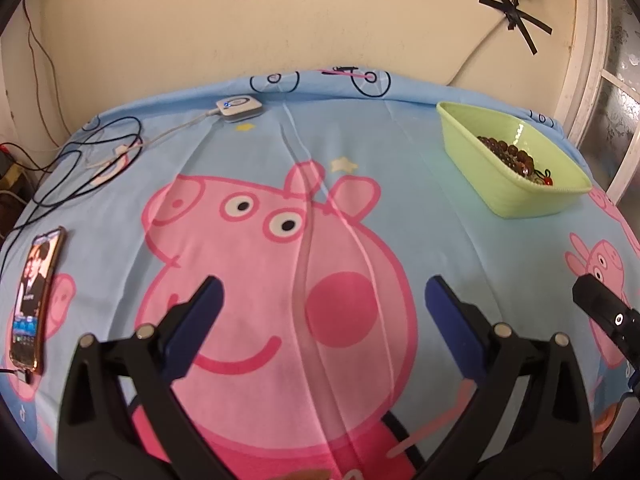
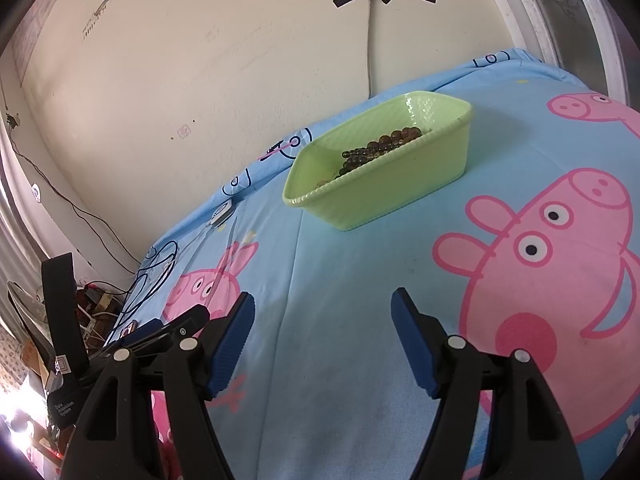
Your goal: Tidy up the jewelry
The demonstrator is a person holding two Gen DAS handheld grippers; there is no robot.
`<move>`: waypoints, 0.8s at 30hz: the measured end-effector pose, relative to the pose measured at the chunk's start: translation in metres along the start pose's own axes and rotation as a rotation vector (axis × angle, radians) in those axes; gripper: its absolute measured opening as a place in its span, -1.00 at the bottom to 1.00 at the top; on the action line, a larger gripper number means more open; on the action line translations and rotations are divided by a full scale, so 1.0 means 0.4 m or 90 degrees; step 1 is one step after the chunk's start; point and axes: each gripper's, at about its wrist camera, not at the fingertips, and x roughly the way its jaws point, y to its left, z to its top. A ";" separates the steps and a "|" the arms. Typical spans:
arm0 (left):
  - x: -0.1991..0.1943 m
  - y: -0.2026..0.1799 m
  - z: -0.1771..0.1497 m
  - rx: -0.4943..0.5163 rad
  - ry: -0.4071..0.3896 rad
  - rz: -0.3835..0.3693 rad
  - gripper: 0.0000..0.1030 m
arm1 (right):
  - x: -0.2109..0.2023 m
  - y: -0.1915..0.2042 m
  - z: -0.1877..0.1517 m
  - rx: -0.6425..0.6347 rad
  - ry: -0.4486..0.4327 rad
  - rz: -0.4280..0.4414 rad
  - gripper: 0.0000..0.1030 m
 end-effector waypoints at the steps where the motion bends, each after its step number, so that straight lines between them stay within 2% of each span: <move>1: 0.001 0.000 0.000 0.001 0.000 0.000 0.88 | -0.003 -0.004 -0.001 0.000 0.000 0.000 -0.09; 24: 0.000 -0.003 0.002 0.004 0.001 0.001 0.88 | -0.002 -0.006 -0.001 0.001 -0.001 0.003 -0.08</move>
